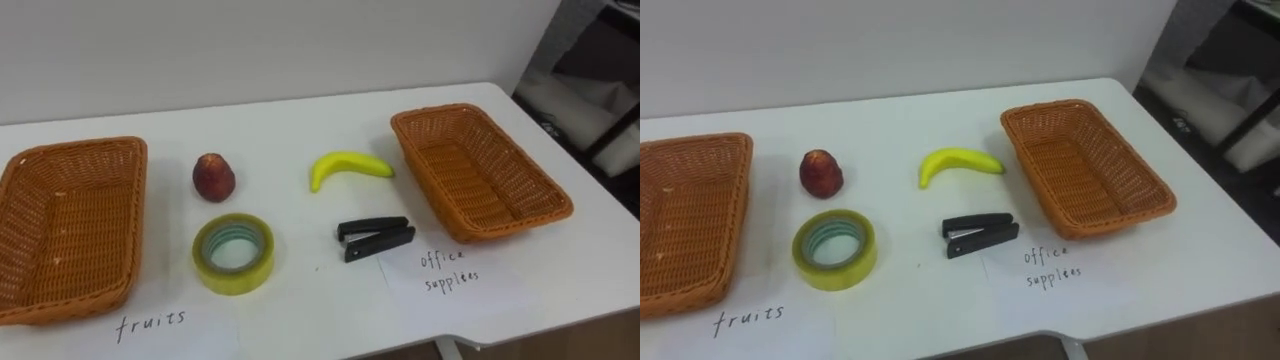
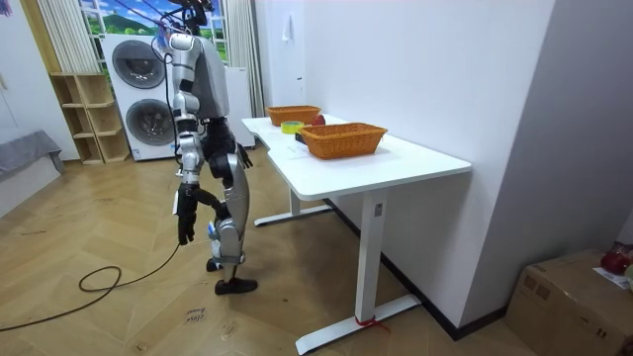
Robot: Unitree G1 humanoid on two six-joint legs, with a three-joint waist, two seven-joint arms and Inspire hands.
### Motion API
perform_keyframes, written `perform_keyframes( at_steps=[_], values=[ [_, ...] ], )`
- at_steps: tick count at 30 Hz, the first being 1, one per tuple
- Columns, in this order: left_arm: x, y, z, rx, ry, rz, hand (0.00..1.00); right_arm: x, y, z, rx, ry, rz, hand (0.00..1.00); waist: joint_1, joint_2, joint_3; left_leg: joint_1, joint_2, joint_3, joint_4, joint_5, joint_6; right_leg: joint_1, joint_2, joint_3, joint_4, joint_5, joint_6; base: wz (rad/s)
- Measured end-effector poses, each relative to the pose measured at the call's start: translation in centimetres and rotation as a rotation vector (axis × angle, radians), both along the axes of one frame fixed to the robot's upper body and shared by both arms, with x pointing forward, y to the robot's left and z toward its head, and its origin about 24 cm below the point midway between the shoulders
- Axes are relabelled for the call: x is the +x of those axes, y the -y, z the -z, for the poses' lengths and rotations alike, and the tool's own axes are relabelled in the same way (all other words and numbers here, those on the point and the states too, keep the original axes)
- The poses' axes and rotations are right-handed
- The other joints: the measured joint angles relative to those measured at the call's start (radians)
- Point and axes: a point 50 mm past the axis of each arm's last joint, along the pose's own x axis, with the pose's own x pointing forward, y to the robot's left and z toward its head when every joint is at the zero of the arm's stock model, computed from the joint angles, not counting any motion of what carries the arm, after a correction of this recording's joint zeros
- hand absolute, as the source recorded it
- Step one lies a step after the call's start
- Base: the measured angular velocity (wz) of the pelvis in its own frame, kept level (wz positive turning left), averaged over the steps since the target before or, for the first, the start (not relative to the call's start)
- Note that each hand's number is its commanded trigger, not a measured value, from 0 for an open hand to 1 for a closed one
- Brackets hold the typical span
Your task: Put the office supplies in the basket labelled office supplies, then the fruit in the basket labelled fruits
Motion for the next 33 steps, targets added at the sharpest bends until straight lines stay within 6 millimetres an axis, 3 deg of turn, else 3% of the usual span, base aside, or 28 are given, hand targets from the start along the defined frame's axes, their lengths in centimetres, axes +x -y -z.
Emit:
perform_keyframes(
  at_steps=[8, 14, 27, 33],
  values=[
    [-0.6, -0.3, -0.2, 0.016, -0.011, 0.003, 0.0, 2.6, 2.6, -1.4, -0.121, 0.017, 0.097, 0.0, 0.003, -0.002, -0.0005, -0.024, 0.0, 0.004, 0.002, 0.0, 0.0, -0.028, 0.001, 0.002, 0.012, 0.0, 0.0, -0.01],
    [0.7, -0.6, -0.6, 0.031, 0.05, 0.026, 0.0, 4.5, 5.2, -3.3, -0.268, 0.04, 0.132, 0.0, 0.0, -0.008, -0.0005, -0.027, -0.003, 0.006, 0.002, 0.0, 0.0, -0.037, -0.002, 0.005, 0.017, -0.009, 0.002, -0.01],
    [1.0, -0.5, -0.6, -0.004, 0.082, 0.06, 0.0, 8.5, 8.5, -8.5, -0.516, 0.055, 0.171, 0.0, 0.007, -0.017, 0.0035, -0.03, -0.005, 0.015, 0.001, 0.0, 0.0, -0.057, 0.0, 0.027, 0.037, -0.023, 0.002, -0.03],
    [1.2, -0.6, -0.8, 0.003, 0.098, 0.072, 0.0, 9.8, 9.8, -11.0, -0.696, -0.015, 0.099, 0.0, 0.014, -0.019, 0.005, -0.042, -0.004, 0.012, 0.005, 0.0, 0.0, -0.067, 0.0, 0.023, 0.037, -0.023, 0.001, 0.02]
  ],
)
